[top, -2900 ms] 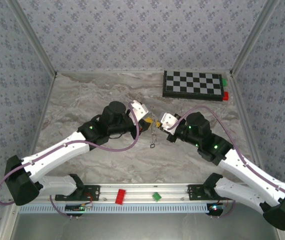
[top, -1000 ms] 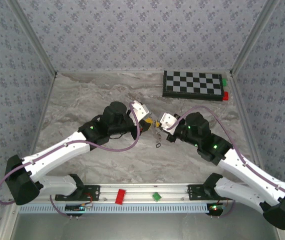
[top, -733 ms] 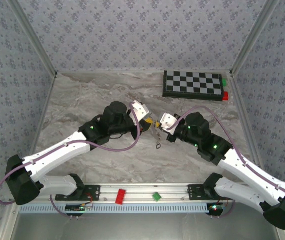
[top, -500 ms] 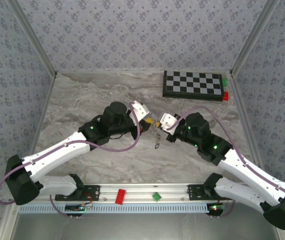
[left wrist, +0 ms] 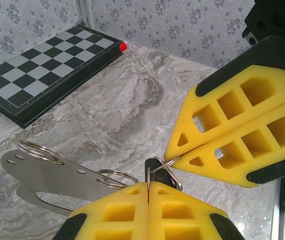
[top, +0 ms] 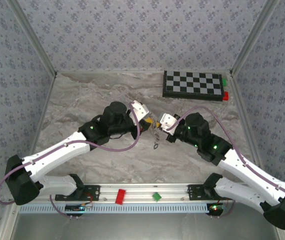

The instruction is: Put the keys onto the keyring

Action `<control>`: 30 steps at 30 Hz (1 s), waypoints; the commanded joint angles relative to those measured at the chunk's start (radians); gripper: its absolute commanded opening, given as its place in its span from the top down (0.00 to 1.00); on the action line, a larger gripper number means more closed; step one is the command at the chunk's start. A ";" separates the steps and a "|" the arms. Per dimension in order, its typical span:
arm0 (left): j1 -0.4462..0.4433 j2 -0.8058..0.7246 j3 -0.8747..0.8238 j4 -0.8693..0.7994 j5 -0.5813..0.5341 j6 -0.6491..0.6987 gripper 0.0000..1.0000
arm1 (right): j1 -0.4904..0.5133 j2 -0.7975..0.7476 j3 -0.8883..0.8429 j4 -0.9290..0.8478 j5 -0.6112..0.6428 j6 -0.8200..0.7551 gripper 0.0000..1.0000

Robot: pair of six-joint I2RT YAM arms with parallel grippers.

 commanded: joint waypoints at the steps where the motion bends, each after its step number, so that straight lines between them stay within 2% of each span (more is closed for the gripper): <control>1: -0.003 -0.006 0.016 0.031 0.002 0.010 1.00 | 0.011 0.000 -0.003 -0.013 -0.024 -0.006 1.00; 17: -0.003 -0.008 0.016 0.031 -0.008 0.009 1.00 | 0.022 -0.028 -0.018 -0.013 0.047 0.000 1.00; 30: -0.003 -0.009 0.016 0.033 -0.017 0.007 1.00 | 0.042 0.003 -0.014 -0.031 0.017 -0.009 1.00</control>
